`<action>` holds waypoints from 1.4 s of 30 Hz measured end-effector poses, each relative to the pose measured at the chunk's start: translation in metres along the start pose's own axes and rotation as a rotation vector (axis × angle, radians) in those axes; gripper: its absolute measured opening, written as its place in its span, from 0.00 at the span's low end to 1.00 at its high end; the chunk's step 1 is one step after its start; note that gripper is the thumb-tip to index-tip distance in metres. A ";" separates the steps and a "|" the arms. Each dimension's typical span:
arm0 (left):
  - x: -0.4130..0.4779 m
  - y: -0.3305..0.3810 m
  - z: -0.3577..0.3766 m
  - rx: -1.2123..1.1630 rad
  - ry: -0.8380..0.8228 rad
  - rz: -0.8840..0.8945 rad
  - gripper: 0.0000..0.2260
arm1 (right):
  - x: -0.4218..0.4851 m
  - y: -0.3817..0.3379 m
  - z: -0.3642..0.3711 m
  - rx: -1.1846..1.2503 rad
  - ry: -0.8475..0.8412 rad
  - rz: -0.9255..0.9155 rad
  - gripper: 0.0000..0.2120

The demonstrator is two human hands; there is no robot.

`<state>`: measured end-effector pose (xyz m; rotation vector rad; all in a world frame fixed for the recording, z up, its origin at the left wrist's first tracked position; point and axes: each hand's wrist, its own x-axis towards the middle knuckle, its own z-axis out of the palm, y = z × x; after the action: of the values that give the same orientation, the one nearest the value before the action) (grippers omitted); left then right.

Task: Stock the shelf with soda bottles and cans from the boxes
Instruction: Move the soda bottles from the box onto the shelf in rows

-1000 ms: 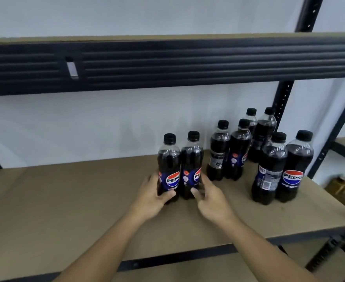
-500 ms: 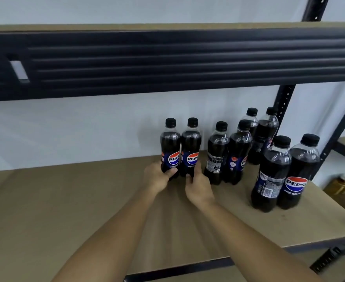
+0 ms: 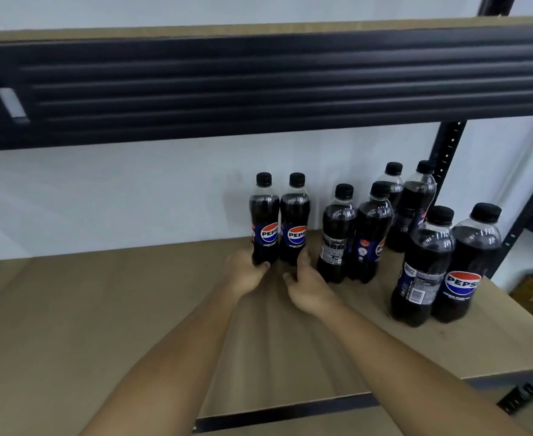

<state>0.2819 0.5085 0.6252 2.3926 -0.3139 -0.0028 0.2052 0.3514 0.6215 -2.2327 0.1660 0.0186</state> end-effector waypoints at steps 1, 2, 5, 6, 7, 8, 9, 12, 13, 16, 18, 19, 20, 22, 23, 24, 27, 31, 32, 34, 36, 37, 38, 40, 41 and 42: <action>-0.005 -0.001 0.001 0.031 -0.006 0.018 0.24 | -0.004 0.002 0.001 -0.021 -0.005 -0.010 0.39; -0.011 -0.003 0.001 0.056 -0.018 0.028 0.27 | -0.009 0.003 0.003 -0.043 -0.008 -0.019 0.38; -0.030 -0.015 0.002 0.118 -0.088 0.023 0.30 | -0.029 0.007 0.009 -0.118 0.012 -0.060 0.33; -0.035 -0.022 0.004 0.136 -0.107 0.031 0.32 | -0.037 0.008 0.011 -0.136 0.018 -0.073 0.30; -0.042 -0.027 0.004 0.178 -0.127 0.043 0.33 | -0.045 0.009 0.013 -0.150 0.017 -0.082 0.28; -0.050 -0.031 0.004 0.236 -0.138 0.065 0.33 | -0.053 0.009 0.015 -0.165 0.007 -0.089 0.26; -0.060 -0.033 0.002 0.301 -0.136 0.094 0.31 | -0.061 0.008 0.018 -0.185 -0.006 -0.100 0.26; -0.093 -0.036 -0.007 0.395 -0.125 0.190 0.25 | -0.085 0.003 0.028 -0.278 -0.036 -0.132 0.27; -0.104 -0.037 -0.010 0.398 -0.135 0.207 0.24 | -0.094 0.002 0.033 -0.307 -0.045 -0.142 0.27; -0.136 -0.044 -0.019 0.391 -0.172 0.262 0.23 | -0.124 0.000 0.051 -0.375 -0.031 -0.168 0.27; -0.160 -0.048 -0.025 0.394 -0.190 0.293 0.23 | -0.148 -0.004 0.063 -0.418 0.006 -0.186 0.26; -0.172 -0.049 -0.029 0.389 -0.203 0.304 0.23 | -0.161 -0.006 0.069 -0.439 0.028 -0.198 0.25; -0.186 -0.051 -0.032 0.381 -0.215 0.314 0.24 | -0.174 -0.009 0.075 -0.458 0.048 -0.209 0.24; -0.211 -0.056 -0.039 0.378 -0.225 0.346 0.23 | -0.199 -0.014 0.087 -0.495 0.088 -0.239 0.24; -0.224 -0.059 -0.042 0.387 -0.231 0.366 0.23 | -0.210 -0.016 0.093 -0.509 0.103 -0.246 0.24; -0.236 -0.064 -0.047 0.404 -0.240 0.391 0.23 | -0.221 -0.018 0.099 -0.510 0.114 -0.244 0.24; -0.273 -0.077 -0.058 0.407 -0.252 0.452 0.24 | -0.257 -0.023 0.115 -0.442 0.135 -0.222 0.25; -0.327 -0.098 -0.067 0.319 -0.261 0.473 0.25 | -0.316 -0.021 0.141 -0.414 0.123 -0.179 0.25; -0.340 -0.106 -0.065 0.301 -0.279 0.460 0.25 | -0.330 -0.016 0.149 -0.419 0.105 -0.162 0.25; -0.364 -0.125 -0.056 0.288 -0.320 0.426 0.25 | -0.354 -0.005 0.166 -0.445 0.063 -0.123 0.25; -0.389 -0.147 -0.042 0.265 -0.376 0.368 0.25 | -0.375 0.009 0.182 -0.444 0.003 -0.059 0.24; -0.402 -0.158 -0.035 0.258 -0.406 0.329 0.25 | -0.386 0.018 0.191 -0.439 -0.034 -0.029 0.24; -0.415 -0.170 -0.026 0.261 -0.433 0.295 0.24 | -0.395 0.028 0.200 -0.442 -0.075 -0.007 0.23; -0.438 -0.193 -0.008 0.264 -0.495 0.232 0.23 | -0.413 0.051 0.218 -0.451 -0.155 0.017 0.23; -0.449 -0.202 0.002 0.258 -0.535 0.196 0.24 | -0.421 0.061 0.227 -0.451 -0.197 0.029 0.23; -0.459 -0.212 0.012 0.259 -0.569 0.157 0.24 | -0.429 0.072 0.235 -0.448 -0.234 0.049 0.23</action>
<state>-0.1174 0.7563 0.4379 2.5754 -0.8075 -0.6113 -0.2185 0.5401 0.4504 -2.6475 0.0939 0.3747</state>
